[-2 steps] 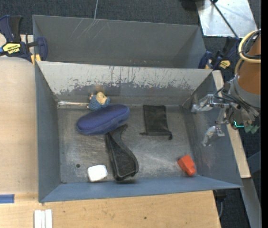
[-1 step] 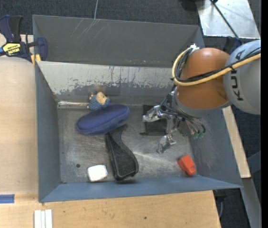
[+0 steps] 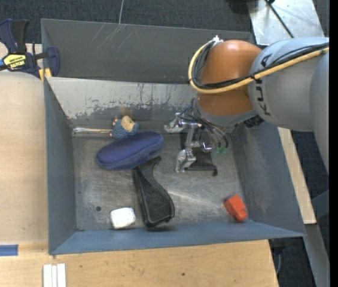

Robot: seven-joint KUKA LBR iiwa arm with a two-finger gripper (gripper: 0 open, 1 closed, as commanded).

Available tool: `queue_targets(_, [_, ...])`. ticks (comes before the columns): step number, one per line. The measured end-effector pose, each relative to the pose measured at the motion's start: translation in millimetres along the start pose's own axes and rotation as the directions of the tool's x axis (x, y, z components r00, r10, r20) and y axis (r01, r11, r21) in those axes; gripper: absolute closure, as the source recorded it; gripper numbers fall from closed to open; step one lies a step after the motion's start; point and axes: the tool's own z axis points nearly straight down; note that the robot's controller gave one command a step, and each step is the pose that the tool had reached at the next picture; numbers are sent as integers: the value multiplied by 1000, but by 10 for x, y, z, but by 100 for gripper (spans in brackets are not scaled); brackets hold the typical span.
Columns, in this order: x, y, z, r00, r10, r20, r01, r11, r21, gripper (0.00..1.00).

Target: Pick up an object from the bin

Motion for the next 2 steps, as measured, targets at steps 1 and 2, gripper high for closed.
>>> queue_targets(1, [-219, 611, 377, 995, 96, -2, -96, 995, -1, 0])
queue_targets(2, [-225, 574, 358, 995, 98, 0, -98, 995, 2, 100])
